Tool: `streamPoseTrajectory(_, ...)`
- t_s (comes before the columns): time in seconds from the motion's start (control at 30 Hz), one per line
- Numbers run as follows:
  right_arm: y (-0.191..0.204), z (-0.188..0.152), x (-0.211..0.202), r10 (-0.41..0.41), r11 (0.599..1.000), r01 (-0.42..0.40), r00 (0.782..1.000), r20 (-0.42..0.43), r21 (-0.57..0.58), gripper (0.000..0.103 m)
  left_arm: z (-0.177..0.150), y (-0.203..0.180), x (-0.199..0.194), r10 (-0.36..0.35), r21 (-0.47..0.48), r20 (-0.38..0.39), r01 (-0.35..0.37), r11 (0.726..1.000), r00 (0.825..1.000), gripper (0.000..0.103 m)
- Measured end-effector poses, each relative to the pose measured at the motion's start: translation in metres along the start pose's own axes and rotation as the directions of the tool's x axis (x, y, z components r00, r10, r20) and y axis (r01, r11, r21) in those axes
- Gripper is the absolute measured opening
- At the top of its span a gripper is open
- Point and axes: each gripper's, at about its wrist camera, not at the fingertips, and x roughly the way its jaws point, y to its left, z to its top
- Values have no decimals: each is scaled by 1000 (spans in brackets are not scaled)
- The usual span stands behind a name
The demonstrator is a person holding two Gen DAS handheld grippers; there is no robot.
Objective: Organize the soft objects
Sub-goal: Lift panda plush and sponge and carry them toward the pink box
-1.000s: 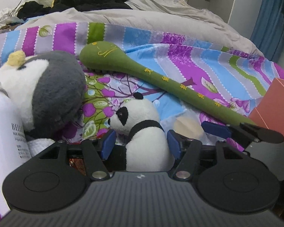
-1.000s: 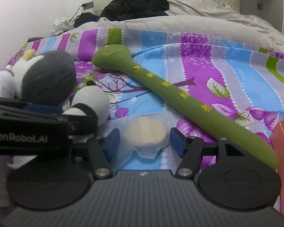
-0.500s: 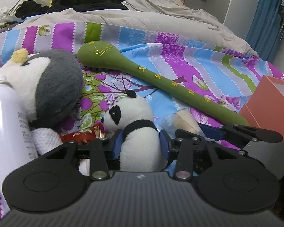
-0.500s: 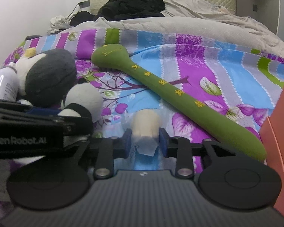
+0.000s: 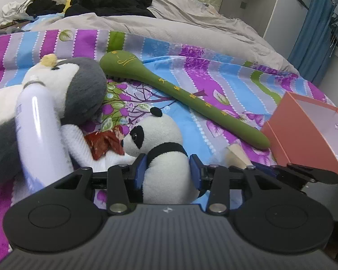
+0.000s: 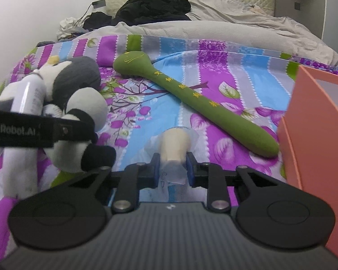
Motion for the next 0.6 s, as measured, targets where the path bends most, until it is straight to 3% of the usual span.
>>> streamPoseTrajectory(0.23, -2, -18, -37, 8, 1000, -7, 1000, -13, 15, 27, -17, -5, -33, -12, -17, -7, 12, 1000, 1000, 47)
streamPoseTrajectory(0.6, 7, -54, -88, 29, 999, -27, 999, -46, 41, 27, -72, -14, -74, -34, -85, -42, 31, 996, 999, 47)
